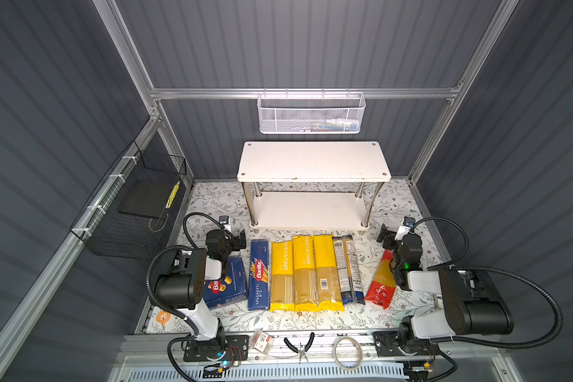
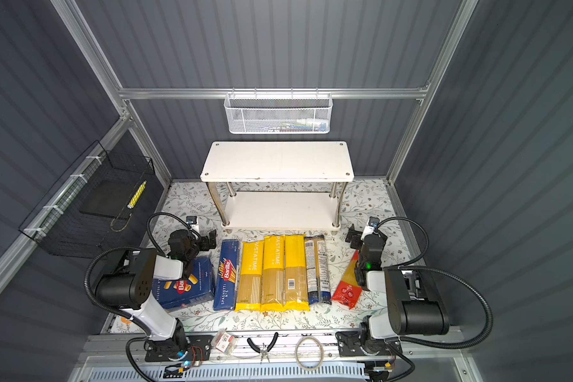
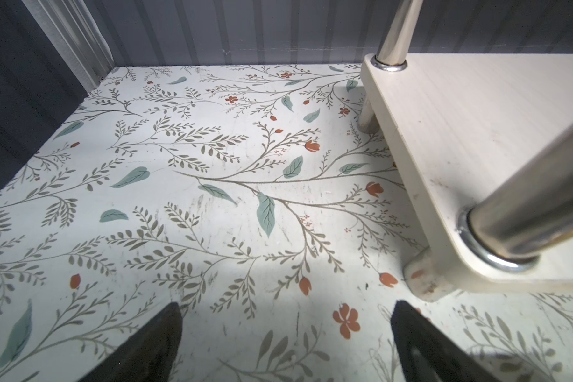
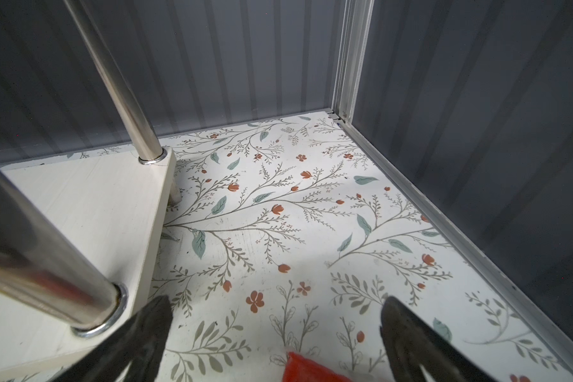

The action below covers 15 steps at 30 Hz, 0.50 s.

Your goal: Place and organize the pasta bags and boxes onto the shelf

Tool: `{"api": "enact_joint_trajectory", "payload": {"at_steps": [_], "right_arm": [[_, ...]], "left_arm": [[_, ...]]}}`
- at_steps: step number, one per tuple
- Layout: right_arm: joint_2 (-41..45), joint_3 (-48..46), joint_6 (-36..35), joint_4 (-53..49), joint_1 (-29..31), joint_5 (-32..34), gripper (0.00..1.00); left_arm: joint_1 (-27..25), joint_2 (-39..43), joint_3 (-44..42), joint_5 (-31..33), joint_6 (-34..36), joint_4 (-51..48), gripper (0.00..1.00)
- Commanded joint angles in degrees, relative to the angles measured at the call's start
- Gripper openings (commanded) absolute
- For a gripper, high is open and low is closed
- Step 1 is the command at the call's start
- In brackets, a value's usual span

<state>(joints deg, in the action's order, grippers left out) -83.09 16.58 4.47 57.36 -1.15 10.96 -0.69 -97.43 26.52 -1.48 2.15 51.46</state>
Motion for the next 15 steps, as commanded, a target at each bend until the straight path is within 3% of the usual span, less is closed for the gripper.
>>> {"api": "enact_joint_trajectory", "payload": {"at_steps": [1, 15], "right_arm": [[-0.6, 0.9, 0.2, 0.7, -0.2, 0.9, 0.99], [-0.6, 0.9, 0.2, 0.6, -0.2, 0.9, 0.99]], "left_arm": [[-0.2, -0.9, 0.4, 0.4, -0.4, 1.0, 0.99], [-0.2, -0.9, 0.5, 0.7, -0.4, 0.9, 0.99]]}}
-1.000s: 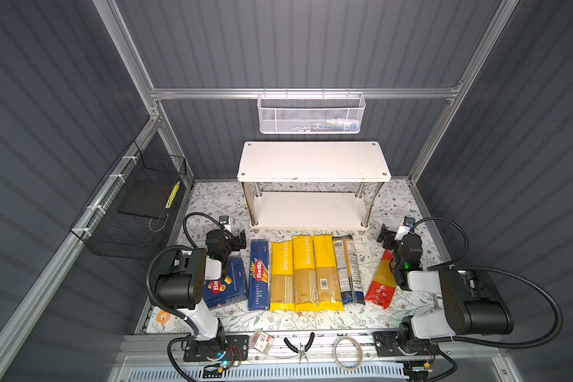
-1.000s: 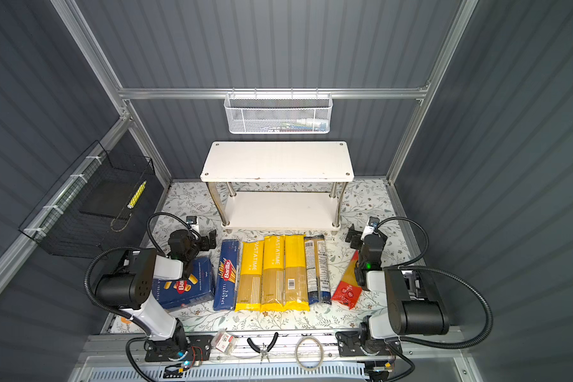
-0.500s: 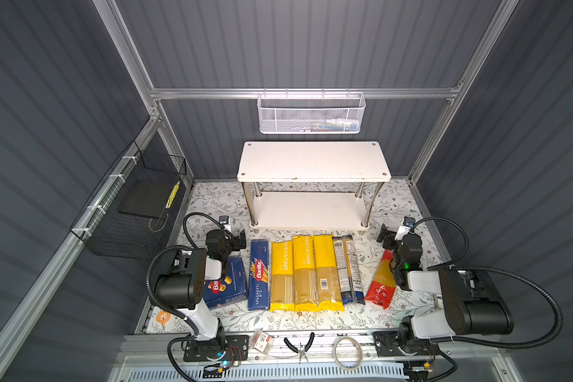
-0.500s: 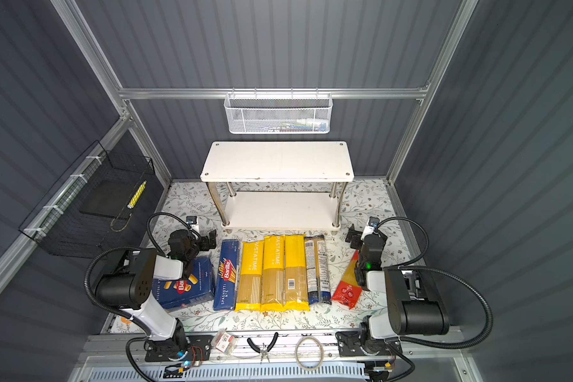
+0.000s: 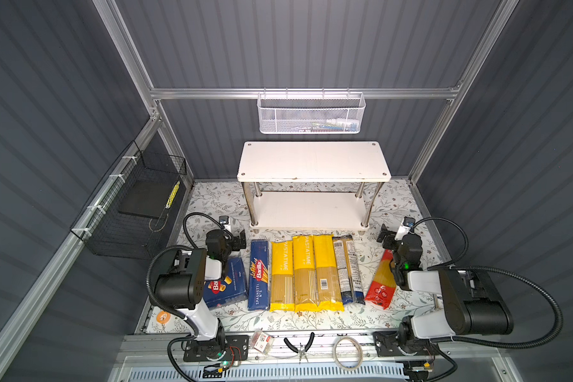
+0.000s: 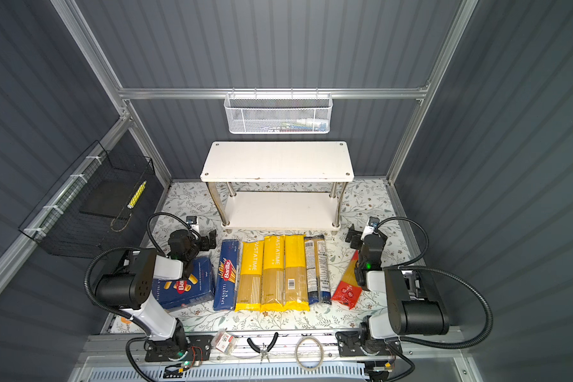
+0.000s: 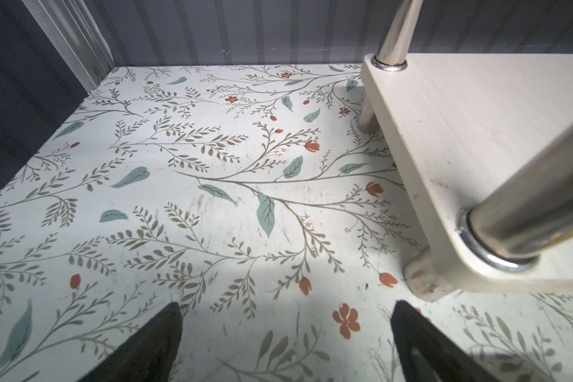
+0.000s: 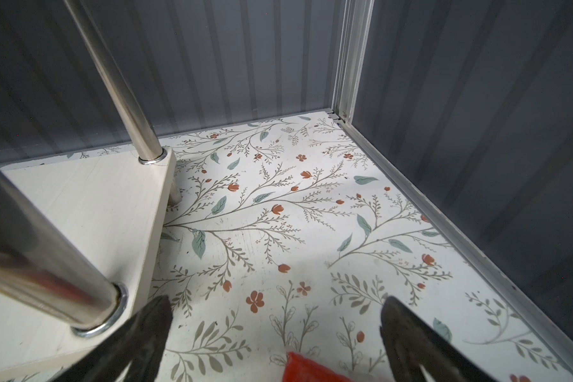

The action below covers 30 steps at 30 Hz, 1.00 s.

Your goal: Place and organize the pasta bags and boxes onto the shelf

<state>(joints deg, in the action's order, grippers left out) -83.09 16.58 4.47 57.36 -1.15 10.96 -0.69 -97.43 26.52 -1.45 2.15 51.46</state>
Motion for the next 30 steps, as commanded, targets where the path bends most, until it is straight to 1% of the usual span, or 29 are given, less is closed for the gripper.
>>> {"api": "enact_joint_trajectory", "payload": {"at_steps": [1, 7, 9, 11, 12, 13, 15, 16, 17, 18, 20, 22, 24, 26, 28, 30], "right_arm": [[-0.6, 0.9, 0.1, 0.7, -0.3, 0.9, 0.99], [-0.4, 0.7, 0.2, 0.9, -0.2, 0.9, 0.99], [0.6, 0.7, 0.4, 0.4, -0.2, 1.8, 0.99], [3.1, 0.9, 0.3, -3.0, -0.2, 0.9, 0.99], [3.9, 0.8, -0.7, -2.0, 0.1, 0.4, 0.99], [5.9, 1.0, -1.6, -4.6, 0.9, 0.6, 0.99], [11.5, 3.1, -1.9, -13.9, 2.5, 2.4, 0.99], [14.8, 4.8, -0.2, -20.4, 3.0, 3.3, 0.99], [18.3, 6.9, 2.9, -26.8, 3.0, 3.3, 0.99], [21.8, 8.7, 5.1, -32.6, 3.0, 2.2, 0.99], [26.9, 13.1, 8.9, -45.0, 3.4, -1.2, 0.99], [29.6, 17.8, 12.0, -57.9, 4.4, -2.2, 0.99], [31.7, 20.6, 14.4, -67.7, 6.2, -1.2, 0.99], [33.5, 21.7, 16.6, -74.2, 8.4, 0.9, 0.99], [34.7, 22.3, 19.2, -79.2, 10.2, 1.8, 0.99], [35.1, 22.8, 22.6, -84.4, 11.6, 1.5, 0.99]], "left_arm": [[-0.2, -0.9, 0.5, 0.6, -0.4, 0.9, 0.99], [-0.2, -0.8, 0.1, 0.5, -0.4, 1.4, 0.99], [-0.2, -0.5, 0.0, 0.6, -0.6, 1.7, 0.99], [-0.2, 2.0, 0.2, -0.8, -0.2, -0.6, 0.99], [-0.2, 3.5, 0.7, -1.6, 0.4, -2.9, 0.99], [-0.3, 5.4, 1.3, -2.4, 0.8, -6.1, 0.99], [-0.3, 8.8, 2.3, -2.4, 0.4, -11.0, 0.99], [-0.4, 11.1, 2.6, -2.4, 0.0, -13.2, 0.99], [-0.5, 13.3, 2.2, -2.4, -0.9, -14.6, 0.99], [-0.6, 15.2, 1.7, -2.7, -2.0, -14.8, 0.99], [-0.8, 19.8, -0.5, -6.0, -5.8, -13.7, 0.99], [-1.5, 23.3, -0.9, -9.6, -9.6, -16.3, 0.99], [-4.8, 26.5, -0.6, -8.5, -12.2, -21.0, 0.99], [-10.8, 30.0, -1.5, -5.6, -11.8, -24.2, 0.99], [-14.6, 32.7, -2.3, -4.0, -11.7, -26.9, 0.99], [-15.2, 34.6, -1.9, -3.6, -14.1, -31.6, 0.99]]}}
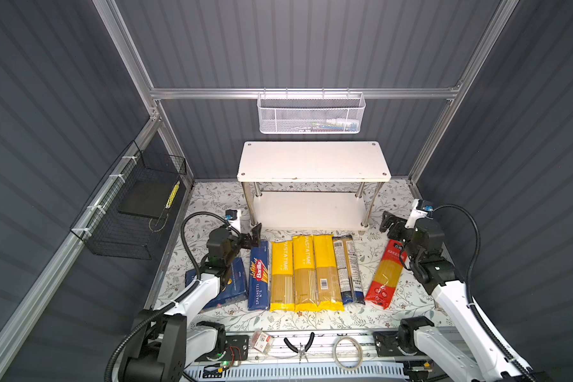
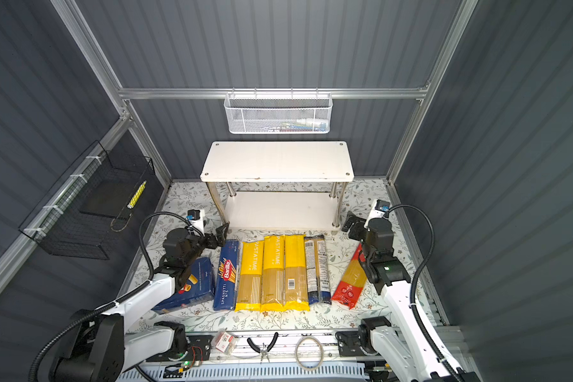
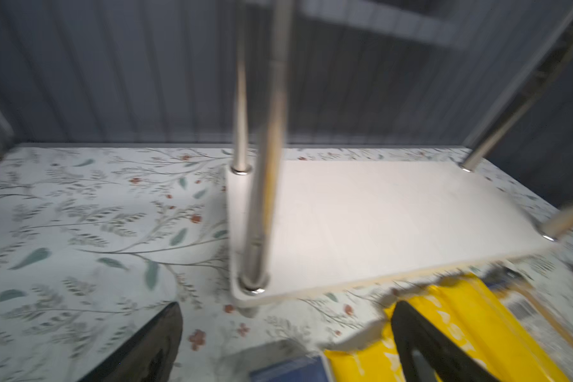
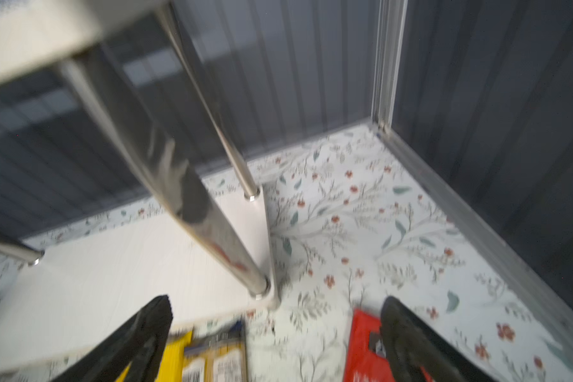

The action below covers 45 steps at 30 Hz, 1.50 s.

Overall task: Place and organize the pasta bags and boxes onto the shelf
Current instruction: 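Lower the right gripper onto the red spaghetti bag and close on it, then lift the red spaghetti bag upright with the right gripper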

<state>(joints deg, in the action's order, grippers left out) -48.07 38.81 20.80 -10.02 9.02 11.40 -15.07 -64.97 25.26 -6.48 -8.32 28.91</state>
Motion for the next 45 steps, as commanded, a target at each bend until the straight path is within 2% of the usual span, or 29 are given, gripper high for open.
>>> {"api": "enact_joint_trajectory", "payload": {"at_steps": [1, 4, 7, 10, 13, 15, 20, 26, 36, 40, 45], "right_arm": [[0.1, 0.7, 8.1, -18.9, 2.2, 0.3, 0.99], [-1.1, 1.0, 11.2, -24.0, 5.6, -0.5, 0.99], [-3.6, 2.1, 13.0, -30.4, 8.2, 1.9, 0.99], [-6.0, 1.8, 14.5, -33.4, 8.3, 3.8, 0.99], [-8.2, 0.4, 16.6, -33.4, 8.3, 2.4, 0.99], [-9.4, -0.5, 17.9, -32.8, 8.3, 1.3, 0.99], [-12.0, -1.9, 20.4, -32.9, 8.3, 2.6, 0.99], [-10.2, -5.0, 25.0, -31.5, 8.4, 4.5, 0.99], [-12.2, -5.9, 23.5, -31.6, 8.1, 3.7, 0.99], [-13.6, -5.9, 21.4, -30.4, 5.8, -0.8, 0.99], [-14.7, -5.5, 20.7, -31.1, 5.4, 0.7, 0.99]], "left_arm": [[-0.8, 3.1, 0.3, 2.1, -5.0, -12.7, 0.99], [-0.8, 4.7, 0.5, -0.1, -5.1, -16.3, 0.99], [-0.9, 5.8, -1.9, -2.5, -5.5, -13.6, 0.99], [-0.9, 5.7, -4.2, -4.0, -6.1, -10.7, 0.99], [-1.0, 4.0, -5.9, -4.8, -5.0, -8.0, 0.99], [-1.0, 4.1, -4.6, -3.2, -4.2, -10.8, 0.99], [-1.0, 5.2, -5.9, -2.9, -4.2, -8.8, 0.99], [-1.0, 4.0, -5.5, -7.1, -3.7, -7.8, 0.99], [-1.0, 2.7, -5.6, -7.6, -3.9, -7.3, 0.99], [-1.0, 2.6, -5.5, -8.0, -4.0, -7.2, 0.99], [-1.0, 3.2, -6.0, -7.6, -4.0, -6.9, 0.99]]}}
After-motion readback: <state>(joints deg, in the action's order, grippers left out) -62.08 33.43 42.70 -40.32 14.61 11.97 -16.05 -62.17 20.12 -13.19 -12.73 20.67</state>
